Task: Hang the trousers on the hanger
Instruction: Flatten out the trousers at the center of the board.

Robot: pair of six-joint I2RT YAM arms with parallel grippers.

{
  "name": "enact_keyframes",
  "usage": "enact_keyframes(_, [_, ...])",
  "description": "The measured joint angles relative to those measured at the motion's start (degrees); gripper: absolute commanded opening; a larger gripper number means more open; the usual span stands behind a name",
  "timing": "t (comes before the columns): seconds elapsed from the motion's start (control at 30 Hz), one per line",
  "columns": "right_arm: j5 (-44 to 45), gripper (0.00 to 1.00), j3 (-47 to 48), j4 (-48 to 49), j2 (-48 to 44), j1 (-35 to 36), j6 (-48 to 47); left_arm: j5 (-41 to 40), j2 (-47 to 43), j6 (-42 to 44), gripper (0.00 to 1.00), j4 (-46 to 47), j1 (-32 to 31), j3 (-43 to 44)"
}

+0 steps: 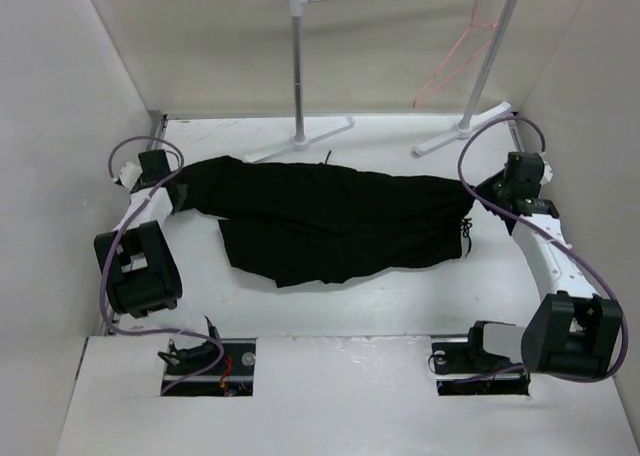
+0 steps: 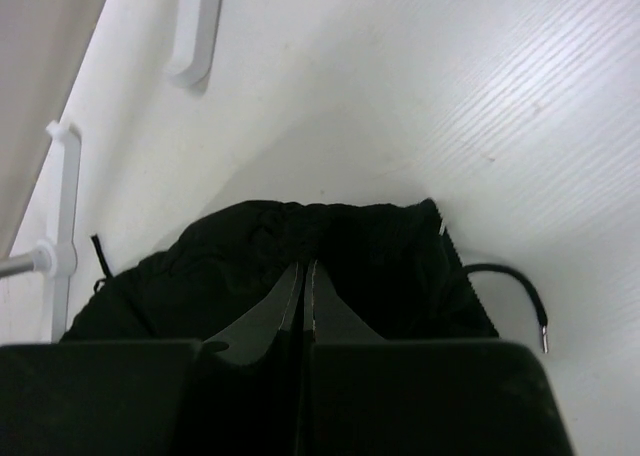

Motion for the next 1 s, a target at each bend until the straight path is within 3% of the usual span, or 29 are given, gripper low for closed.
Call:
enact_keyframes(0.23, [-0.09, 0.03, 3.89, -0.61, 4.37, -9.07, 0.33, -0.07, -13.88, -0.74, 0.06, -4.61, 0.39, 11.69])
enact_keyframes(0.5, [1.25, 0.03, 6.47, 1.42, 8.41, -9.51, 0.7, -0.7, -22.93, -0.74, 0.1, -10.6, 3.98, 14.14])
enact_keyframes(0.57, [1.42, 0.03, 6.47, 1.6, 8.48, -9.38, 0.7, -0.61, -22.93, -0.63, 0.15, -11.32, 4.07, 13.68])
enact_keyframes(0.73, [1.6, 0.04, 7.08, 1.68, 10.38, -7.96, 0.68, 1.97, -18.05, -0.52, 0.39, -10.54, 1.42, 8.59])
enact_keyframes(0.87, [1.49, 0.04, 7.19, 1.7, 10.88, -7.02, 0.59, 3.63, -10.1, -0.57, 0.47, -9.66, 1.14, 3.21])
enact_keyframes(1.0, [1.18, 0.04, 7.21, 1.81, 10.88, -6.64, 0.44, 5.35, -4.63, -0.26, 0.48, -8.81, 0.87, 0.63])
